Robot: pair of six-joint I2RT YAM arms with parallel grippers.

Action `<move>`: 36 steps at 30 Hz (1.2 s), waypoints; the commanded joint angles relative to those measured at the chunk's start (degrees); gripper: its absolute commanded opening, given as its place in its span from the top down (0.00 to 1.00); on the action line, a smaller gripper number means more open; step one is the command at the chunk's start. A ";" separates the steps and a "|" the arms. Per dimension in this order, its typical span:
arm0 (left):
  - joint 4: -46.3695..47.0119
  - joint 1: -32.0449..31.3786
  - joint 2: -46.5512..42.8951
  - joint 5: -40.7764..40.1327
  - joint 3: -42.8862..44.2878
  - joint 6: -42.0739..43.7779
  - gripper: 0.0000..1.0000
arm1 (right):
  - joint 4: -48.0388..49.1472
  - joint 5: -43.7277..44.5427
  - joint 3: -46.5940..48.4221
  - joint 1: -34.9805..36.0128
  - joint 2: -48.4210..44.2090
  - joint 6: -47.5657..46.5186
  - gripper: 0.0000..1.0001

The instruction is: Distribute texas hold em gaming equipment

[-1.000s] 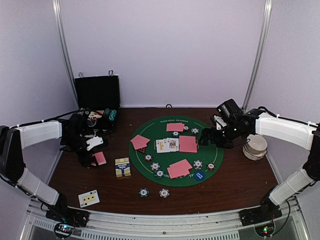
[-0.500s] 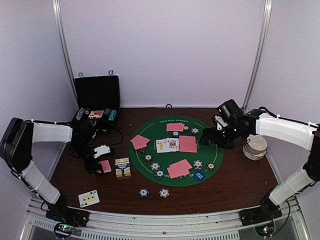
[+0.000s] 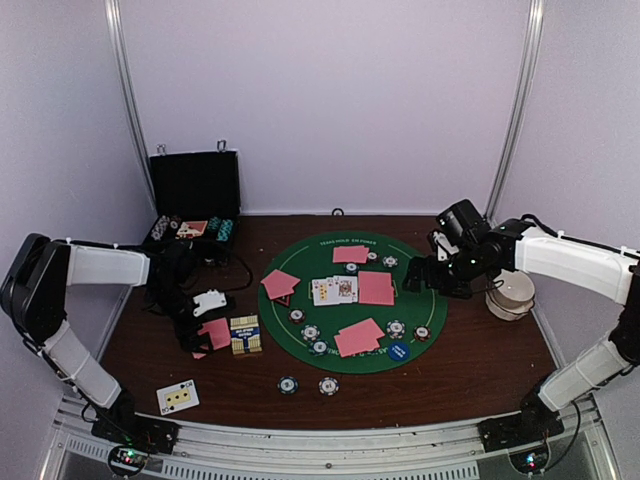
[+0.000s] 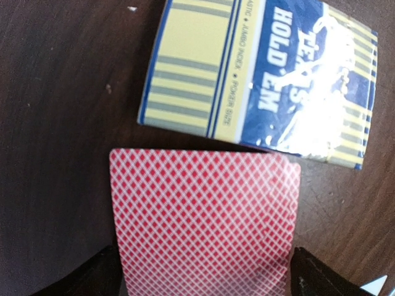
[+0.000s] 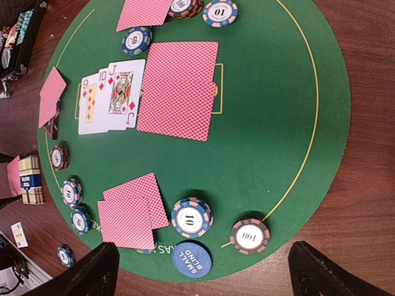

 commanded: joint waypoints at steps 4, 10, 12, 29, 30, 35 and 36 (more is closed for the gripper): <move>-9.82 -0.09 -3.39 1.21 8.17 -4.42 0.02 | -3.33 8.41 2.95 0.04 -2.80 -2.93 0.00; -16.04 1.74 -8.82 3.63 16.71 -7.27 0.02 | -6.67 15.55 7.20 -2.36 -2.37 -5.11 0.00; -16.72 2.70 -10.44 3.64 18.81 -7.44 0.03 | -8.01 17.81 8.88 -3.91 -1.95 -5.51 0.01; 35.37 14.58 -19.76 -3.92 -7.92 -32.36 0.02 | 43.62 49.58 -26.99 -10.54 -19.28 -26.92 0.01; 37.91 14.93 -19.10 -3.54 -9.48 -32.70 0.02 | 48.63 49.48 -29.35 -11.05 -20.49 -28.75 0.00; 51.64 16.18 -17.70 -1.25 -17.91 -34.47 0.02 | 54.71 50.70 -35.30 -13.61 -21.83 -31.48 0.00; 54.20 16.25 -17.34 -0.48 -19.35 -34.74 0.02 | 56.54 50.85 -36.53 -13.98 -21.93 -31.76 0.01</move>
